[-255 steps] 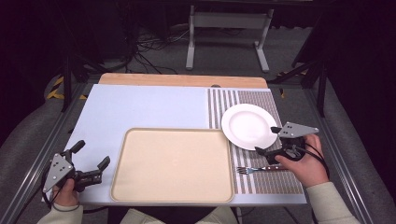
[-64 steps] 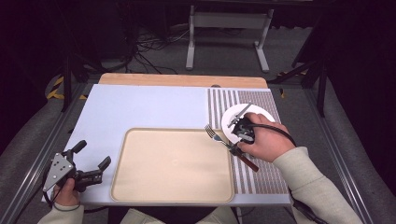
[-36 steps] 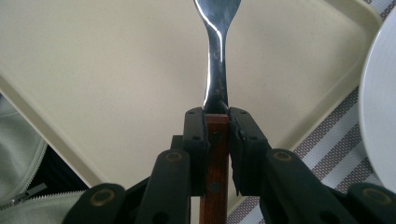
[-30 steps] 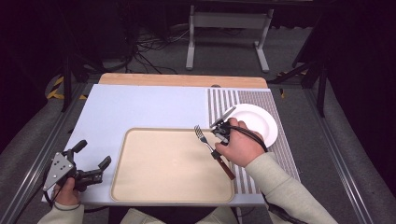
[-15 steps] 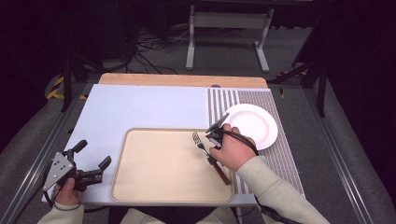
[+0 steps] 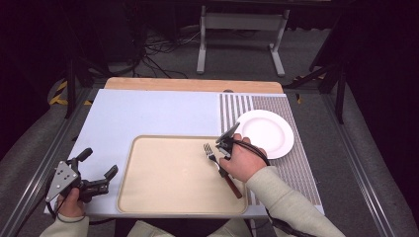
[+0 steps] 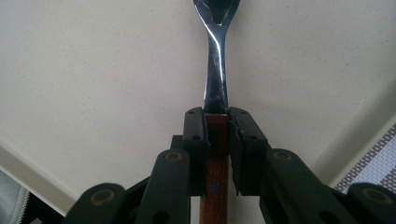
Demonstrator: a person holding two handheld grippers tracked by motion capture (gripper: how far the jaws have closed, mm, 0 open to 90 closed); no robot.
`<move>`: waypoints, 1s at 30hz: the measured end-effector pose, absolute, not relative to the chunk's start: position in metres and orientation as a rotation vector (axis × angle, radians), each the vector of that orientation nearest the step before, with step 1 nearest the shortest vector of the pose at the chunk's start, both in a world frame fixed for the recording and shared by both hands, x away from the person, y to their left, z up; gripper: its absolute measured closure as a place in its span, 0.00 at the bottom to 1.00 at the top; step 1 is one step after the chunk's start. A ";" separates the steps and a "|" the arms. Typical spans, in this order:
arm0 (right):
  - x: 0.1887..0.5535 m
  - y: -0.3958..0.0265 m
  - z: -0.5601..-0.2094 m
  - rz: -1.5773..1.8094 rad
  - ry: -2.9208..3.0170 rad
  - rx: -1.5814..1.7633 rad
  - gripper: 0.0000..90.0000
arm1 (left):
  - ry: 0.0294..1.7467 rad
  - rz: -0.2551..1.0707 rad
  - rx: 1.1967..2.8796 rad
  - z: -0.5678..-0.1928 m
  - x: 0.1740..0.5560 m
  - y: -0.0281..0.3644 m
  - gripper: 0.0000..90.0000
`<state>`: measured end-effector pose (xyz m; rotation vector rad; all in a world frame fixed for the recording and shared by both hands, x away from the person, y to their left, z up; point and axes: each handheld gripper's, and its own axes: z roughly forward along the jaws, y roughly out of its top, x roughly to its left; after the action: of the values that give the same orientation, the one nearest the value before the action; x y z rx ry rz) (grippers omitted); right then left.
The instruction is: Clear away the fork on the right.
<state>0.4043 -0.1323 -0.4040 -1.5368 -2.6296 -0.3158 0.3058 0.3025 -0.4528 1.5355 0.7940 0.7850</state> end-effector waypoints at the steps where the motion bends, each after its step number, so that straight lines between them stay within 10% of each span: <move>1: 0.404 -0.132 -0.404 -0.316 -2.623 -1.542 0.86 | 0.794 0.785 1.536 -0.453 0.306 0.302 0.00; 30: 0.404 -0.129 -0.411 -0.272 -2.562 -1.586 0.86 | 0.791 0.784 1.537 -0.453 0.306 0.302 0.00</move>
<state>0.4038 -0.1292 -0.4114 -1.5862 -2.5618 -0.2718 0.3059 0.3022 -0.4526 1.5370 0.7911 0.7842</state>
